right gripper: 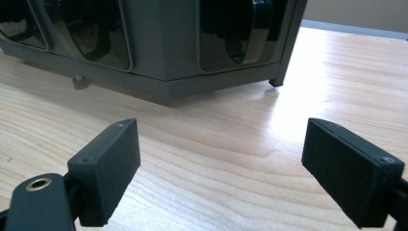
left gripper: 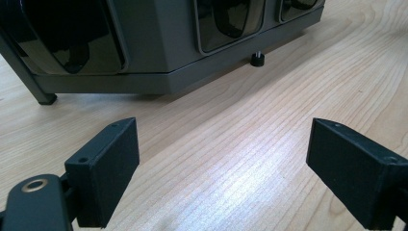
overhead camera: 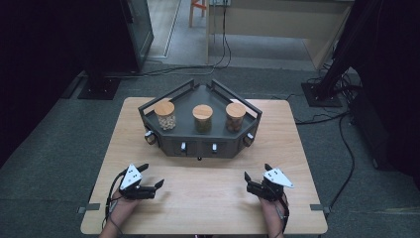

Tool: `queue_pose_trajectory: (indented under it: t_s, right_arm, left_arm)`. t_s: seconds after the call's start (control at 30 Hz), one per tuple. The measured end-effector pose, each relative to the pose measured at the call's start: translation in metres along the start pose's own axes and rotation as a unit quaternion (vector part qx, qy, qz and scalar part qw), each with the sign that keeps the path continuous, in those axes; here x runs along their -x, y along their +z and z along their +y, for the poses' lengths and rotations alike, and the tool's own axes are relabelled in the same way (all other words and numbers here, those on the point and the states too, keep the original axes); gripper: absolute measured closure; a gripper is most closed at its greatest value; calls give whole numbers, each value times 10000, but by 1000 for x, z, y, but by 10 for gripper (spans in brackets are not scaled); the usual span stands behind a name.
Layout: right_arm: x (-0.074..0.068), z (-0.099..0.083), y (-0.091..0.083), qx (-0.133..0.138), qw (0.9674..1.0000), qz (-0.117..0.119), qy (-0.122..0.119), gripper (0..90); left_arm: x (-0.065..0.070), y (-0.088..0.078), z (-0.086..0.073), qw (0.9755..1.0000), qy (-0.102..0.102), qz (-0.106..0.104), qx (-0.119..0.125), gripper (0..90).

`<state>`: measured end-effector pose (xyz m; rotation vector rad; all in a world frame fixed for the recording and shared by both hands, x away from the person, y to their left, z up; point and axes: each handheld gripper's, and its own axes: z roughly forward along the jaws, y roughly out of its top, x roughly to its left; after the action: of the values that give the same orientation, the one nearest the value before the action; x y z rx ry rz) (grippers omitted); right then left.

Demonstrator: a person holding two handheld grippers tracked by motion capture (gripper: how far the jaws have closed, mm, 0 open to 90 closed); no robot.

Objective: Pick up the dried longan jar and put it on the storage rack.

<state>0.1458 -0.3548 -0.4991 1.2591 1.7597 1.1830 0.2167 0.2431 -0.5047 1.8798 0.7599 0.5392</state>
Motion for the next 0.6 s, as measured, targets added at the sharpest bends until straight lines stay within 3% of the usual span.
queue_pose_trajectory:
  t_s: [0.6]
  right_arm:
    - [3, -11, -1, -97, 9999, -37, 54, 131]
  left_arm:
    - [1, 1, 0, 10000, 26, 0, -23, 108]
